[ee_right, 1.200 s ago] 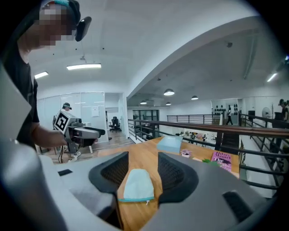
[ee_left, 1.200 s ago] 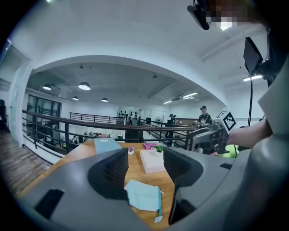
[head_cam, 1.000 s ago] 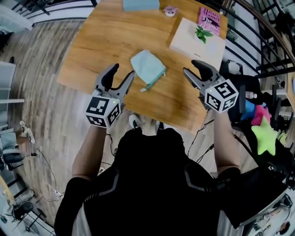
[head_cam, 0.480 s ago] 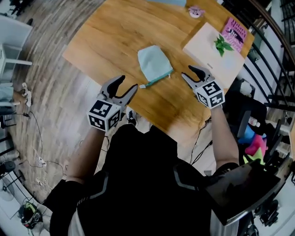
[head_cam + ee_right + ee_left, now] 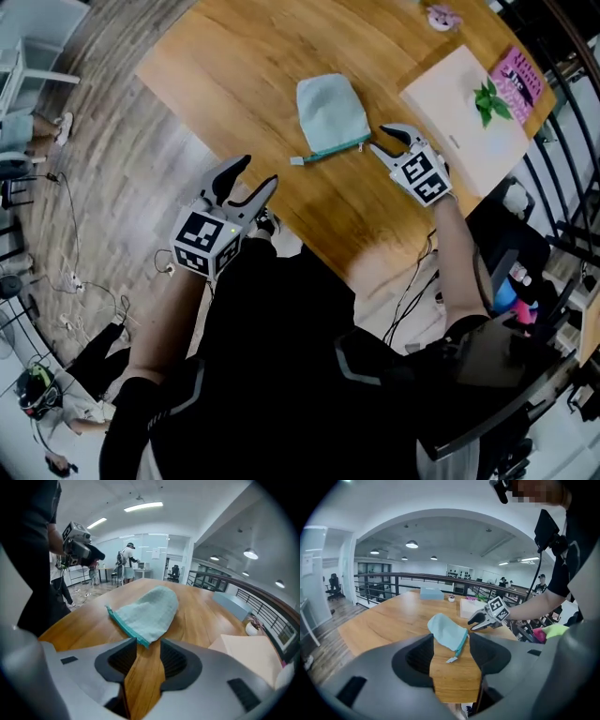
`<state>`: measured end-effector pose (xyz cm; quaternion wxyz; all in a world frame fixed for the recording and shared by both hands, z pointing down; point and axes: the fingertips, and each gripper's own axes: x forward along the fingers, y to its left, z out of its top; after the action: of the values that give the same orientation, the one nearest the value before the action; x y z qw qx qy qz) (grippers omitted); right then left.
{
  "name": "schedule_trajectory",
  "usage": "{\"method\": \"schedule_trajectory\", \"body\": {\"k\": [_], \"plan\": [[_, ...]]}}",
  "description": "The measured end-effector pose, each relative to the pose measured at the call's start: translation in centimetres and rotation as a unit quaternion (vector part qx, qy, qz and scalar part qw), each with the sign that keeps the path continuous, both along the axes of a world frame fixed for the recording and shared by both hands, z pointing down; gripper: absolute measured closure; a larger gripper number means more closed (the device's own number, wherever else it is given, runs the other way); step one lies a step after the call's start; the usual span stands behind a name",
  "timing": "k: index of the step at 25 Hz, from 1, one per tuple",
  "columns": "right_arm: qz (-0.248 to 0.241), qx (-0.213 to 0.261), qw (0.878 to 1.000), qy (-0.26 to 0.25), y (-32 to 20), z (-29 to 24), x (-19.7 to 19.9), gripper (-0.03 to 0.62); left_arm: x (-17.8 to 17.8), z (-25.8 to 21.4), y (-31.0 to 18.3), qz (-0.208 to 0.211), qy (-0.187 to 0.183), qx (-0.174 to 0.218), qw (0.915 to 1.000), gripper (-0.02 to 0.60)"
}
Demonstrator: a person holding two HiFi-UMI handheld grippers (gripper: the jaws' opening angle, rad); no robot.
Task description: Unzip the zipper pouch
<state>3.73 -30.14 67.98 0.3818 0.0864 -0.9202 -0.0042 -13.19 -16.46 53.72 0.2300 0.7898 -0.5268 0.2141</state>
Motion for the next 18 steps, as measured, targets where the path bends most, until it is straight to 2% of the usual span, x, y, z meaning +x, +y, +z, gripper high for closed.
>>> {"method": "schedule_trajectory", "body": {"k": [7, 11, 14, 18], "plan": [[-0.093, 0.049, 0.993, 0.047, -0.1, 1.6, -1.0, 0.458, -1.1, -0.1, 1.1, -0.014, -0.014, -0.001, 0.9998, 0.327], [-0.137, 0.057, 0.987, 0.056, 0.6, 2.0, -1.2, 0.467, -1.7, 0.1, 1.5, -0.021, -0.019, -0.002, 0.9996, 0.327], [-0.153, 0.067, 0.984, 0.063, 0.9, 2.2, -1.4, 0.495, -2.2, 0.3, 1.5, -0.031, -0.019, -0.003, 0.9994, 0.327], [-0.164, 0.067, 0.982, 0.063, 1.1, 2.5, -2.0, 0.488, -2.5, 0.8, 1.5, -0.023, -0.018, -0.011, 0.9995, 0.327]]}}
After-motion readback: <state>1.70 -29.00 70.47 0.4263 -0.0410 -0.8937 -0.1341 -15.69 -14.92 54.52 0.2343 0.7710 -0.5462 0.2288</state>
